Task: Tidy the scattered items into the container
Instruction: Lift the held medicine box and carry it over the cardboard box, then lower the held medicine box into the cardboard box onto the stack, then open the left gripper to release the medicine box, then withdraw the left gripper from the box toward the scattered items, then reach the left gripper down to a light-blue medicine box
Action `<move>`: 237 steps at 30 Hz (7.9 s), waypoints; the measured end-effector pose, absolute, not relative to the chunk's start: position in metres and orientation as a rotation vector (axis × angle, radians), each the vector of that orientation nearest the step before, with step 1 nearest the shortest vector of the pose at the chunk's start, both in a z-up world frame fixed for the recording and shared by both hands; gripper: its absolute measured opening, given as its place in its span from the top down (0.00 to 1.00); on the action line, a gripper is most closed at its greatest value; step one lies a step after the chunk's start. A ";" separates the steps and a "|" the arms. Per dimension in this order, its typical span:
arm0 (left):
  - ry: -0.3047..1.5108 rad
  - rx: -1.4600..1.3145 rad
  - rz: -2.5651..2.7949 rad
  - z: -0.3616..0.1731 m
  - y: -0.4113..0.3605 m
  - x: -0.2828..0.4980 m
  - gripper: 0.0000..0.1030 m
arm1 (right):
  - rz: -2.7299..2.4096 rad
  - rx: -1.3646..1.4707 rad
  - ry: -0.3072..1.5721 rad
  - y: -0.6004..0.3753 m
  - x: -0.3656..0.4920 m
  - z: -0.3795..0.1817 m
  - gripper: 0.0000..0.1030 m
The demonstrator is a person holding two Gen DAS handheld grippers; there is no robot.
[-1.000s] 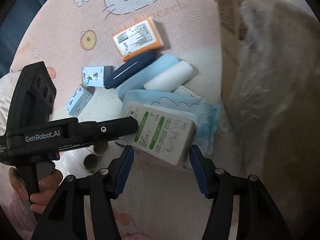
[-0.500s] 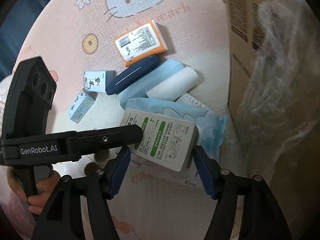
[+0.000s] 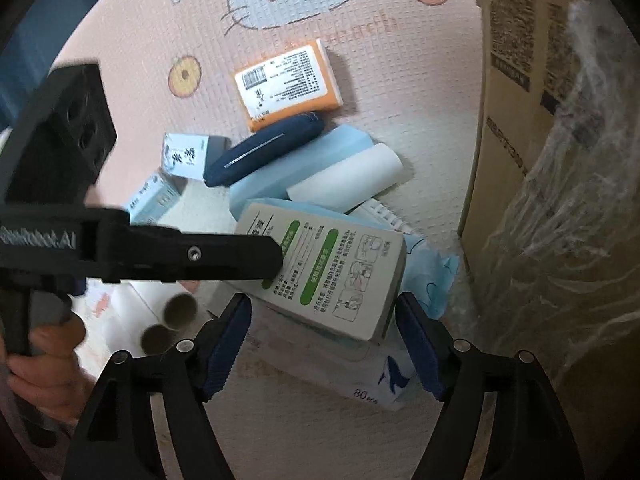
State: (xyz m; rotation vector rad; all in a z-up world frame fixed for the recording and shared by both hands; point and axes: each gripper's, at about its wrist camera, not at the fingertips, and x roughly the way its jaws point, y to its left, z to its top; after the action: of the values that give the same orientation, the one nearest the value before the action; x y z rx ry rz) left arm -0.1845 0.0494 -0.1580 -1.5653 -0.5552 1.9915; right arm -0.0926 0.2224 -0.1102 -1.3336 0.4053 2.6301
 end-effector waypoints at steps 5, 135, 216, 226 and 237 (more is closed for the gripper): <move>-0.544 -1.554 2.015 -0.156 0.049 -0.184 0.53 | 2.632 -1.306 0.429 0.226 -0.091 -0.111 0.31; -0.198 -1.288 2.080 -0.021 0.339 -0.229 0.58 | 2.116 -1.440 0.064 0.489 0.034 0.045 0.55; -0.738 -1.668 2.436 -0.154 -0.113 -0.190 0.45 | 2.448 -1.517 0.724 0.248 -0.225 -0.072 0.27; -0.776 -1.592 2.539 -0.136 -0.165 -0.245 0.45 | 2.559 -1.523 0.706 0.219 -0.298 -0.083 0.27; -0.640 -1.619 2.513 -0.139 -0.176 -0.301 0.46 | 2.649 -1.445 0.607 0.212 -0.320 -0.092 0.27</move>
State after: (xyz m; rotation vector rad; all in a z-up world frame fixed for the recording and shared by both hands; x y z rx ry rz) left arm -0.3005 -0.1756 -0.1392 -1.6192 -0.6405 2.5126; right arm -0.3199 0.2116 -0.0921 -1.4453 0.6071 2.6494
